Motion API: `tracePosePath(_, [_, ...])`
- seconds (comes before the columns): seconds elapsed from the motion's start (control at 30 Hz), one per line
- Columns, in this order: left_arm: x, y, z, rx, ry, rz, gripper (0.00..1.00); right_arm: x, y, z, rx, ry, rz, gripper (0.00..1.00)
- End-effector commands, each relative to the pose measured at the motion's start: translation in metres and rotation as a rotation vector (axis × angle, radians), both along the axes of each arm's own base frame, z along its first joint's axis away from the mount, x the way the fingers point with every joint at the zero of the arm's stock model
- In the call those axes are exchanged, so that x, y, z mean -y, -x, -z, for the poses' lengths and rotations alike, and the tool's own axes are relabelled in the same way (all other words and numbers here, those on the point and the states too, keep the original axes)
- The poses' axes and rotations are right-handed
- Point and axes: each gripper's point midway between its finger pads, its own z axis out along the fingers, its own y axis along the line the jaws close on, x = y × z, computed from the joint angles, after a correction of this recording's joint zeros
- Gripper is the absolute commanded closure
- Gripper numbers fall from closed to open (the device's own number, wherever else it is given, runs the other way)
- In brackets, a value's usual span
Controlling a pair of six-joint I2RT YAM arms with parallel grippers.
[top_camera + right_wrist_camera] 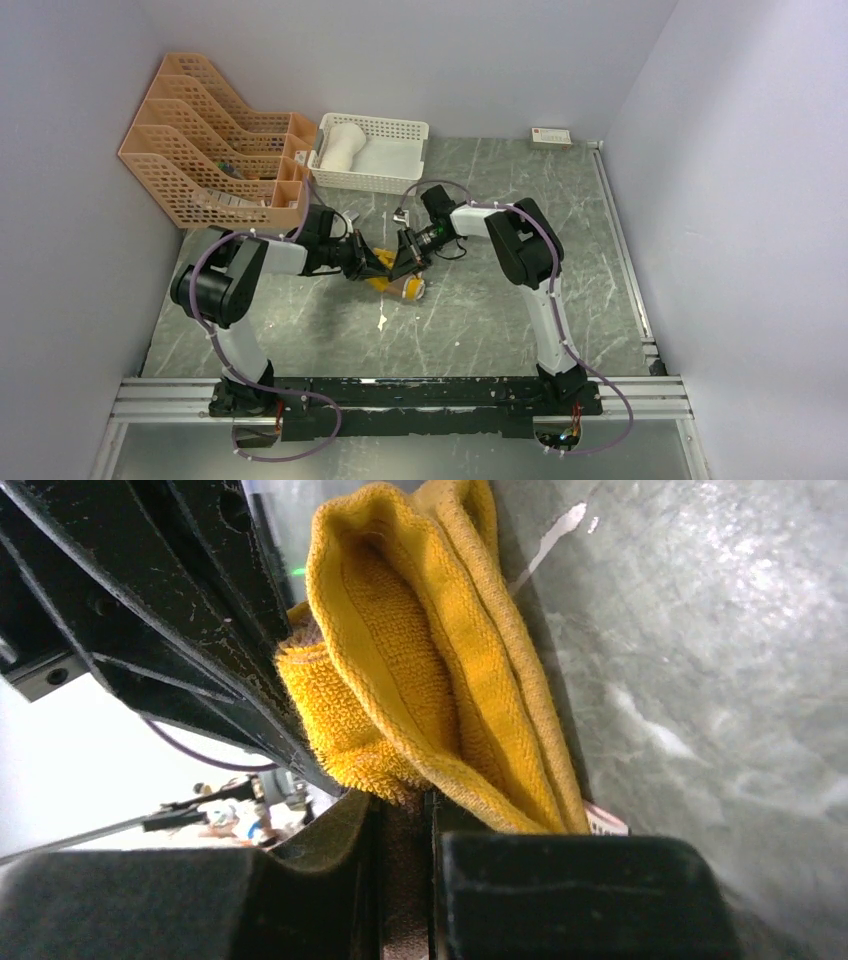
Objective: Roll the towels
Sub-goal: Roll the towel at the center of the board.
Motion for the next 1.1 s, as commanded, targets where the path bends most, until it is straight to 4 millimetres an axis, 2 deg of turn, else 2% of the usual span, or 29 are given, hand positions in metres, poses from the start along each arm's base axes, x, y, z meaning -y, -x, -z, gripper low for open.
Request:
tracePosePath(0.0, [-0.006,-0.004,0.036,-0.032,-0.073,-0.067,0.93,0.026,-0.016,0.044,0.227,0.322,0.013,0.94])
tracePosePath(0.07, [-0.006,-0.004,0.039,-0.042,-0.069,-0.073,0.93,0.032,-0.027,0.036,0.331,0.404,0.034,0.74])
tracePosePath(0.1, [-0.006,-0.003,0.04,-0.044,-0.071,-0.075,0.93,0.036,-0.034,0.03,0.389,0.446,0.052,0.3])
tracePosePath(0.13, [-0.006,-0.003,0.041,-0.045,-0.075,-0.077,0.93,0.041,-0.043,0.022,0.449,0.491,0.079,0.02])
tracePosePath(0.23, [-0.01,-0.002,0.045,-0.046,-0.088,-0.08,0.93,0.068,-0.071,-0.006,0.628,0.639,0.168,0.0])
tracePosePath(0.37, [-0.018,0.0,0.048,-0.051,-0.101,-0.088,0.93,0.097,-0.096,-0.066,0.849,0.731,0.306,0.0])
tracePosePath(0.43, [-0.021,0.0,0.049,-0.044,-0.113,-0.09,0.93,0.101,-0.101,-0.101,0.944,0.697,0.381,0.0])
tracePosePath(0.53, [-0.022,-0.002,0.05,-0.039,-0.116,-0.093,0.93,0.104,-0.097,-0.16,1.118,0.544,0.53,0.0])
tracePosePath(0.6, [-0.023,-0.003,0.051,-0.04,-0.116,-0.093,0.93,0.114,-0.094,-0.192,1.186,0.433,0.727,0.0])
tracePosePath(0.63, [-0.022,-0.003,0.052,-0.041,-0.116,-0.094,0.93,0.117,-0.084,-0.191,1.148,0.379,0.795,0.0])
tracePosePath(0.67, [-0.022,-0.004,0.052,-0.041,-0.114,-0.093,0.93,0.111,-0.071,-0.194,1.155,0.302,0.747,0.0])
tracePosePath(0.7, [-0.022,-0.005,0.052,-0.042,-0.116,-0.093,0.93,0.1,-0.057,-0.187,1.183,0.273,0.614,0.0])
tracePosePath(0.73, [-0.022,-0.006,0.052,-0.041,-0.118,-0.092,0.93,0.079,-0.037,-0.179,1.243,0.31,0.486,0.0])
tracePosePath(0.8, [-0.024,-0.007,0.052,-0.041,-0.126,-0.094,0.93,0.062,-0.009,-0.162,1.502,0.521,0.289,0.0])
tracePosePath(0.87, [-0.024,-0.009,0.052,-0.04,-0.128,-0.096,0.93,0.055,0.016,-0.149,1.7,0.616,0.134,0.01])
tracePosePath(0.93, [-0.024,-0.01,0.052,-0.042,-0.126,-0.098,0.93,0.051,0.033,-0.14,1.817,0.607,0.017,0.11])
tracePosePath(1.07, [-0.025,-0.014,0.049,-0.038,-0.119,-0.104,0.93,0.047,0.05,-0.12,1.884,0.559,-0.114,0.13])
